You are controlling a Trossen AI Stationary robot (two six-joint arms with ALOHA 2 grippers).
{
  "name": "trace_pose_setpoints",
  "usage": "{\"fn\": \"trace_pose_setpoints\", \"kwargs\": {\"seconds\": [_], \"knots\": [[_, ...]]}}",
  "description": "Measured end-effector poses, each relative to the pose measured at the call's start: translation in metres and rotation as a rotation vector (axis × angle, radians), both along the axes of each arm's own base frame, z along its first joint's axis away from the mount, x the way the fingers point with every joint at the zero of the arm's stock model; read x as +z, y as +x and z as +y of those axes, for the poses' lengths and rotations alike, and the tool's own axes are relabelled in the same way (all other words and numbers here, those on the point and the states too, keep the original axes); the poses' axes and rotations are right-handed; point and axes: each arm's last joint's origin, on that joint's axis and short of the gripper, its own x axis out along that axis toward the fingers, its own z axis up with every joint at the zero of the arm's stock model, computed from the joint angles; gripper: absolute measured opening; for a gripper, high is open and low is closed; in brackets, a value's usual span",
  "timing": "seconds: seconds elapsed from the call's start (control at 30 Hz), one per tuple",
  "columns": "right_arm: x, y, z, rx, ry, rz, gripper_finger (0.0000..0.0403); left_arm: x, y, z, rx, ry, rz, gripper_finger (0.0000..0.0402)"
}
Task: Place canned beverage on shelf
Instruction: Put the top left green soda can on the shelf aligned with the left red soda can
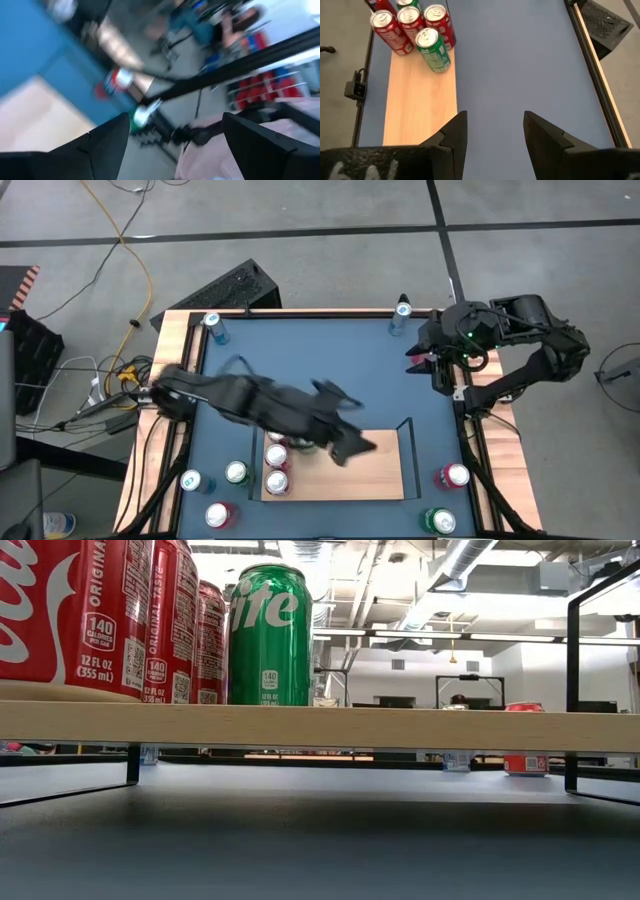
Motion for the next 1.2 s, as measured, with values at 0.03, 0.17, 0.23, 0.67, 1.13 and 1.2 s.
{"fn": "trace_pose_setpoints", "kwargs": {"seconds": [0.03,0.17,0.23,0.67,1.13,1.2], "knots": [[0.000,0.000,0.001,0.003,0.000,-0.002,0.0175,0.012,-0.009,0.003,0.001,0.034,-0.050,0.0302],[-0.001,0.004,0.003,0.014,0.000,0.001,0.0175,0.042,-0.039,0.012,-0.001,0.066,-0.146,0.0302],[-0.001,0.005,0.004,0.023,0.000,0.000,0.0175,0.050,-0.049,0.015,0.007,0.033,-0.158,0.0302],[0.003,0.026,0.044,0.248,-0.017,-0.120,0.0175,0.045,-0.046,0.021,-0.005,0.014,-0.114,0.0302],[-0.001,0.067,0.052,0.414,-0.207,-0.218,0.0175,0.092,-0.107,0.077,0.252,0.331,-0.233,0.0302],[0.000,0.072,0.049,0.424,-0.233,-0.240,0.0175,0.103,-0.132,0.078,0.280,0.369,-0.251,0.0302]]}}
